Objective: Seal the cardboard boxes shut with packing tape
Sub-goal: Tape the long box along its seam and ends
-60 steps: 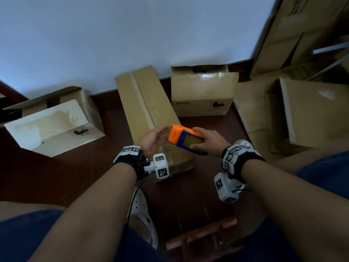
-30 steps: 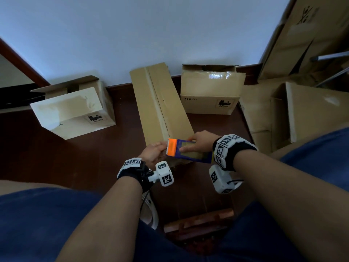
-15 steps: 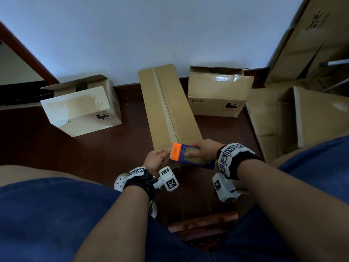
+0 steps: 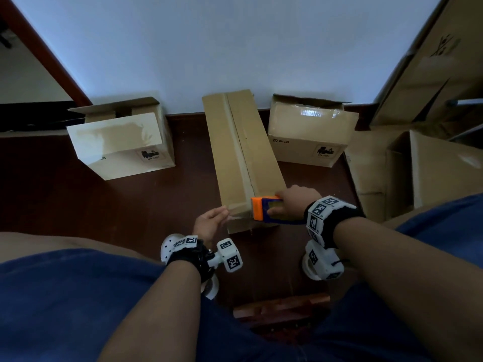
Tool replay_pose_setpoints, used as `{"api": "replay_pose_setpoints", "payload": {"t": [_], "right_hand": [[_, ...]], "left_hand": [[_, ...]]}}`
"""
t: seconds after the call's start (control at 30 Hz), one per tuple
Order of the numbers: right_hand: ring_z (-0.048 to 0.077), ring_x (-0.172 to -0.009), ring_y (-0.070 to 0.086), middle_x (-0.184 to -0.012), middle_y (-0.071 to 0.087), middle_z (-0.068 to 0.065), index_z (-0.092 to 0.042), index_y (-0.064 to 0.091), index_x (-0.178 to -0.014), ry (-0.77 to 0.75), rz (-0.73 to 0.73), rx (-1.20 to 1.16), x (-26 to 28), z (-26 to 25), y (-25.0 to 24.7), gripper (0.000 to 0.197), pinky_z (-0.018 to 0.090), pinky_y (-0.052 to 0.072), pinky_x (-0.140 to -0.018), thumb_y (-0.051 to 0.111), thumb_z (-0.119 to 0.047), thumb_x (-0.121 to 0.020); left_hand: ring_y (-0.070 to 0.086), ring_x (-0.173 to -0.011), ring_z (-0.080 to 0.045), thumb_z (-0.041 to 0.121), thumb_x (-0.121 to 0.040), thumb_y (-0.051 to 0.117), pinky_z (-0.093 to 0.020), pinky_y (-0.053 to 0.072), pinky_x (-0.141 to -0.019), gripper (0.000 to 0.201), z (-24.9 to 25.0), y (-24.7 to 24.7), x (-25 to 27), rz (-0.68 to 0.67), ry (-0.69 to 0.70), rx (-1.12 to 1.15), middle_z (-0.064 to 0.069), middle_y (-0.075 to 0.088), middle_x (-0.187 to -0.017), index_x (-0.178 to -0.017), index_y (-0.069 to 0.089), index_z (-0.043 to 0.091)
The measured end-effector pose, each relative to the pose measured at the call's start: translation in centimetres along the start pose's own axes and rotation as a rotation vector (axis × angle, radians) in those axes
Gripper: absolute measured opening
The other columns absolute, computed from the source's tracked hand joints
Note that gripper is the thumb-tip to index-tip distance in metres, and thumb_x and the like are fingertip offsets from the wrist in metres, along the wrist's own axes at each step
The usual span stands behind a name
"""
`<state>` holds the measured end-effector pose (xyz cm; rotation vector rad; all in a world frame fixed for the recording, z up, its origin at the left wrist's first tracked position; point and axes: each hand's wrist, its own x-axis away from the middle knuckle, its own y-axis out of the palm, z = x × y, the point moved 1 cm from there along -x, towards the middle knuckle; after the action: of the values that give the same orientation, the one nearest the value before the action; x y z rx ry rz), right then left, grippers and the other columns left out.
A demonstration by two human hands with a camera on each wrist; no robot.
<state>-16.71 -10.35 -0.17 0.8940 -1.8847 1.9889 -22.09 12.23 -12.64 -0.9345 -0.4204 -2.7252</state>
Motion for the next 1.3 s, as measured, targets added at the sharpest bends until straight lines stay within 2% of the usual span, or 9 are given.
{"api": "replay_pose_setpoints", "payload": {"t": [0.1,0.23,0.37,0.47,0.7,0.9,1.0,1.13,1.3], "right_hand": [[0.021,-0.078,0.058,-0.089,0.058,0.002,-0.018,0.06,-0.104,-0.009,0.024,0.044,-0.2,-1.1,0.3,0.052,0.03,0.045,-0.065,0.048,-0.066,-0.086],[0.02,-0.075,0.056,-0.089,0.06,0.002,-0.015,0.061,-0.101,-0.001,0.022,0.062,-0.7,-2.0,0.9,0.051,0.029,0.043,-0.064,0.048,-0.063,-0.088],[0.021,-0.073,0.055,-0.082,0.056,0.001,-0.015,0.061,-0.1,0.001,0.059,0.071,-1.0,-2.4,1.1,0.05,0.031,0.044,-0.064,0.049,-0.062,-0.088],[0.021,-0.07,0.054,-0.074,0.051,-0.001,-0.014,0.061,-0.1,0.013,0.067,0.095,-1.1,-2.5,1.4,0.049,0.03,0.042,-0.062,0.05,-0.061,-0.089],[0.02,-0.068,0.052,-0.072,0.049,-0.001,-0.013,0.061,-0.096,0.021,0.076,0.086,-1.6,-2.5,1.8,0.048,0.028,0.037,-0.057,0.051,-0.059,-0.088],[0.019,-0.068,0.053,-0.081,0.056,0.001,-0.013,0.062,-0.094,0.019,0.065,0.092,-2.2,-3.2,2.0,0.046,0.027,0.033,-0.049,0.053,-0.058,-0.088],[0.015,-0.062,0.048,-0.074,0.052,-0.001,-0.015,0.057,-0.09,0.046,0.055,0.089,-2.4,-3.7,2.0,0.042,0.026,0.028,-0.045,0.053,-0.058,-0.088],[0.017,-0.067,0.05,-0.08,0.054,-0.001,-0.016,0.057,-0.088,0.023,0.063,0.114,-2.8,-4.0,2.1,0.04,0.025,0.028,-0.045,0.052,-0.056,-0.09],[0.017,-0.069,0.052,-0.073,0.052,-0.002,-0.016,0.058,-0.087,0.036,0.036,0.126,-3.3,-4.2,2.0,0.041,0.025,0.029,-0.046,0.052,-0.056,-0.09]], "left_hand": [[0.068,-0.099,-0.019,0.002,-0.088,0.065,-0.028,0.052,-0.093,0.025,-0.6,-0.2,0.2,0.028,0.031,-0.051,-0.014,0.07,-0.112,-0.113,0.067,0.009],[0.066,-0.107,-0.018,0.006,-0.083,0.071,-0.04,0.046,-0.104,0.028,-1.6,-0.7,0.4,0.088,0.106,-0.176,-0.002,0.072,-0.107,-0.103,0.071,0.026],[0.058,-0.106,-0.01,0.012,-0.085,0.071,-0.026,0.043,-0.099,0.034,-1.2,-0.7,0.7,0.158,0.226,-0.335,0.005,0.063,-0.113,-0.118,0.068,0.021],[0.051,-0.107,-0.009,0.015,-0.085,0.072,-0.024,0.04,-0.094,0.033,-1.2,-0.4,0.9,0.18,0.297,-0.441,0.002,0.055,-0.118,-0.116,0.069,0.023],[0.051,-0.106,-0.009,0.013,-0.083,0.073,-0.021,0.038,-0.094,0.032,-1.7,-0.2,0.8,0.225,0.309,-0.45,0.005,0.051,-0.115,-0.113,0.07,0.025],[0.049,-0.103,-0.007,0.015,-0.083,0.073,-0.019,0.037,-0.091,0.03,-2.2,-0.5,0.6,0.255,0.303,-0.447,0.005,0.05,-0.115,-0.112,0.071,0.025],[0.051,-0.105,-0.009,0.015,-0.083,0.074,-0.02,0.038,-0.091,0.03,-2.5,-0.5,0.3,0.255,0.302,-0.425,0.003,0.052,-0.115,-0.111,0.071,0.024],[0.06,-0.107,-0.012,0.012,-0.081,0.074,-0.03,0.045,-0.1,0.03,-3.2,-0.8,-0.5,0.252,0.271,-0.305,0.005,0.065,-0.113,-0.101,0.071,0.035],[0.068,-0.102,-0.012,0.005,-0.081,0.072,-0.04,0.048,-0.102,0.037,-4.0,-1.0,-1.5,0.217,0.191,-0.163,0.006,0.075,-0.101,-0.114,0.07,0.021]]}}
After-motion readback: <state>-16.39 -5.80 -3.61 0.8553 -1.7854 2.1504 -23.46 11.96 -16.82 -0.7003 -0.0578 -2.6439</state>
